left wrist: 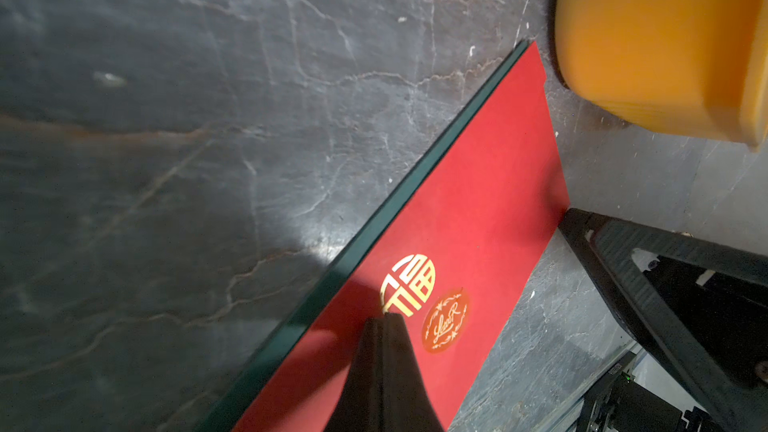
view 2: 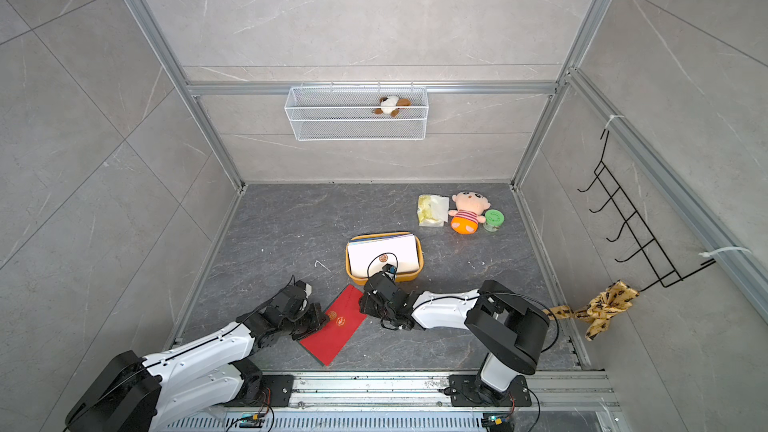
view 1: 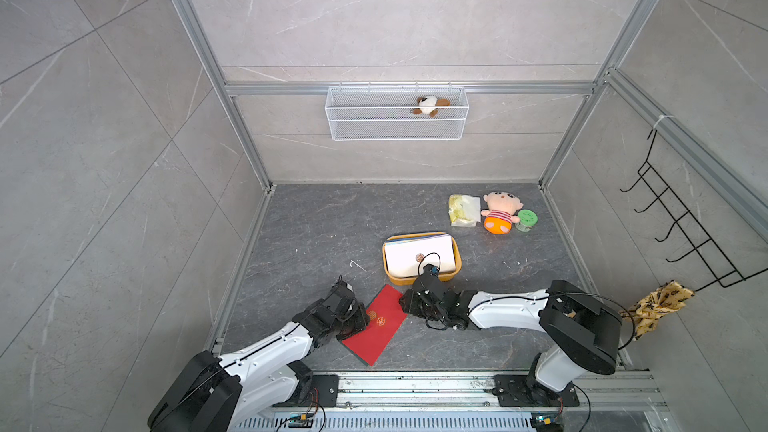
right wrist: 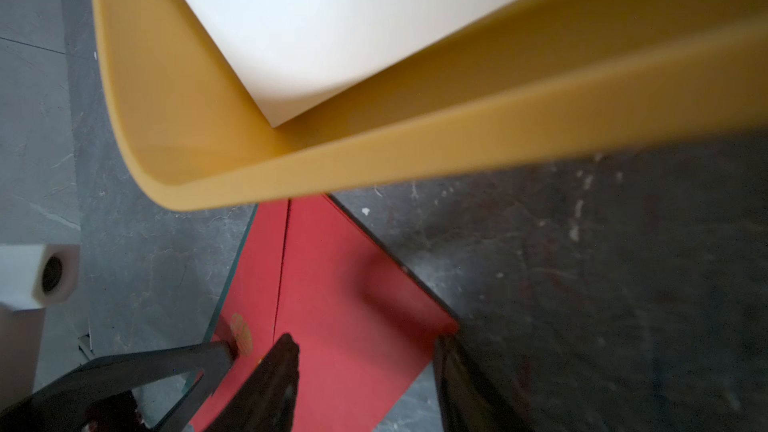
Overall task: Put the sealed envelopes into the storage box
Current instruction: Pick up the envelope from the center of the board.
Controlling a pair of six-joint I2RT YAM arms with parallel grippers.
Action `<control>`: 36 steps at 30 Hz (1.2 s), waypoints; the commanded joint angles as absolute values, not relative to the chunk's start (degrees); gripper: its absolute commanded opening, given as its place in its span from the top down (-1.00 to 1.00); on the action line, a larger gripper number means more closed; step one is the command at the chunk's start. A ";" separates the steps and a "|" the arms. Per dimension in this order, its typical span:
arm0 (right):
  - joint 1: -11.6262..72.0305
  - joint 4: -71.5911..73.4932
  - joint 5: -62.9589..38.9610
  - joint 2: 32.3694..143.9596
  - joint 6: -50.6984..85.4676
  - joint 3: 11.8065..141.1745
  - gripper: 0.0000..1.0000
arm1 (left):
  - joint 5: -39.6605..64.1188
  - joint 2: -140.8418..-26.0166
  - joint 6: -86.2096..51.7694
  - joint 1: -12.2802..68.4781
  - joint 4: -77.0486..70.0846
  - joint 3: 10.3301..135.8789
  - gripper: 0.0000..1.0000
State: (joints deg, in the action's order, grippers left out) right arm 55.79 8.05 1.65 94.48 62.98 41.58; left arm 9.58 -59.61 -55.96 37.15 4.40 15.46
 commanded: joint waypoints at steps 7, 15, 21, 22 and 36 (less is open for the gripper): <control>55.72 16.85 -4.15 97.64 65.88 39.59 -0.12 | 10.60 -61.32 -56.13 37.44 6.89 12.67 1.00; 55.72 21.93 -7.64 100.44 68.99 39.72 -0.11 | 15.64 -59.36 -57.62 37.44 0.73 11.47 1.00; 55.72 15.15 -4.06 96.67 67.06 40.21 -0.10 | 12.10 -54.81 -57.41 37.44 3.85 13.99 0.44; 55.72 13.70 -3.52 96.09 66.74 40.42 -0.10 | 10.88 -53.90 -57.18 37.45 5.05 14.78 0.33; 56.34 6.19 -3.83 95.33 66.83 41.69 -0.12 | 3.94 -56.14 -52.74 37.58 14.17 19.59 0.04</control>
